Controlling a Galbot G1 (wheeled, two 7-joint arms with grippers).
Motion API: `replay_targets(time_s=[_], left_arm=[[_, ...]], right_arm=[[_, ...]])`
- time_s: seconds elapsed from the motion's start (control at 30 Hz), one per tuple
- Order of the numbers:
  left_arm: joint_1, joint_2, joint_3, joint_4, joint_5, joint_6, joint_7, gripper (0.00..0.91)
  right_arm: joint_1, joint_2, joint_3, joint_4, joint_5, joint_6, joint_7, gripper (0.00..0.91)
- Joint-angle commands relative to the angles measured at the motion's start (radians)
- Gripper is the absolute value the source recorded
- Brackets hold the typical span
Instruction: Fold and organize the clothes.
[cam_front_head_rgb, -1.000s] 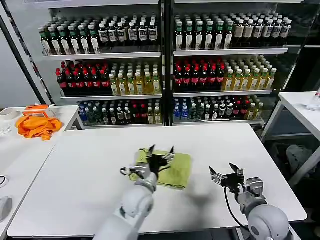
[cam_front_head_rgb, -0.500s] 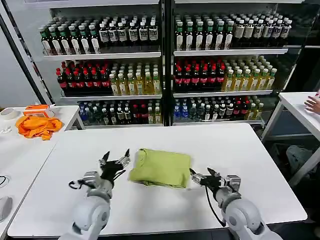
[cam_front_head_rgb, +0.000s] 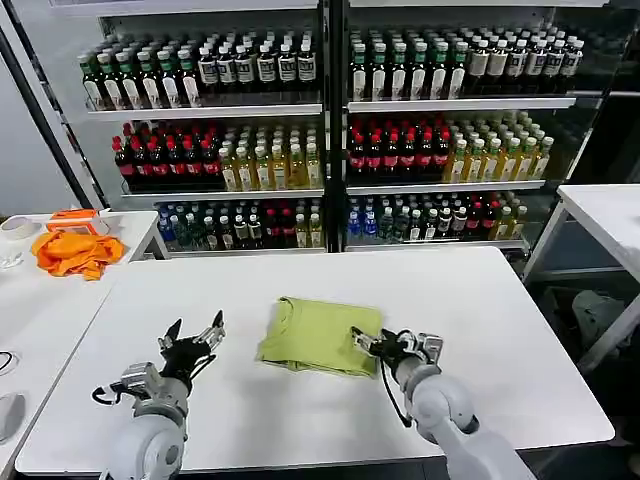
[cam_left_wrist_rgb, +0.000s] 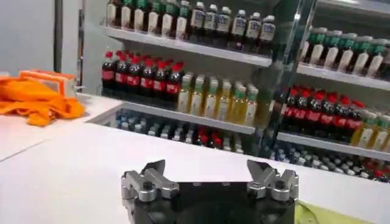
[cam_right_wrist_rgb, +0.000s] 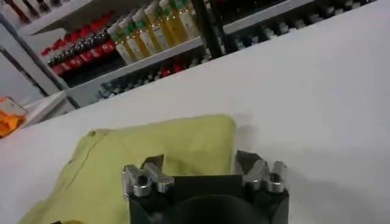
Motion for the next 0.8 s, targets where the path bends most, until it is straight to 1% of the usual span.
replay_targets(time_s=[0.03,0.17,0.23,0.47,0.57,0.6,0.63,0.67,0.7,0.73,0.8], left_arm=[[0.036,0.01,-0.037,-0.017,-0.012,-0.001,-0.001,0.907],[0.032,0.009,-0.035,-0.013,-0.013,-0.001,0.0,0.907],[0.029,0.009,-0.034,-0.01,-0.013,-0.001,0.0,0.907],[0.021,0.013,-0.03,-0.001,-0.014,-0.001,0.001,0.907],[0.02,0.012,-0.028,-0.001,-0.012,-0.001,0.001,0.907],[0.021,0.01,-0.028,-0.002,-0.011,-0.001,0.001,0.907],[0.023,0.009,-0.028,-0.004,-0.01,-0.001,0.001,0.907],[0.025,0.009,-0.028,-0.005,-0.009,-0.001,0.002,0.907],[0.029,0.009,-0.027,-0.008,-0.006,-0.002,0.002,0.907],[0.034,0.009,-0.026,-0.01,-0.003,-0.003,0.003,0.907],[0.044,0.008,-0.023,-0.015,0.009,-0.005,0.005,0.907]], right_arm=[[0.096,0.045,-0.048,-0.103,0.023,0.003,0.01,0.0],[0.112,0.041,-0.053,-0.123,-0.008,0.004,0.003,0.0],[0.133,0.042,-0.058,-0.154,-0.041,0.004,-0.007,0.0],[0.2,0.063,-0.07,-0.247,-0.11,0.009,-0.036,0.0],[0.21,0.075,-0.063,-0.273,-0.158,0.027,-0.064,0.0],[0.206,0.074,-0.06,-0.271,-0.18,0.028,-0.075,0.101],[0.198,0.069,-0.057,-0.26,-0.204,0.044,-0.096,0.907],[0.192,0.065,-0.055,-0.253,-0.224,0.053,-0.109,0.907],[0.178,0.055,-0.055,-0.234,-0.286,0.086,-0.127,0.907],[0.165,0.051,-0.054,-0.22,-0.302,0.1,-0.139,0.907],[0.123,0.024,-0.048,-0.151,-0.403,0.152,-0.154,0.907]])
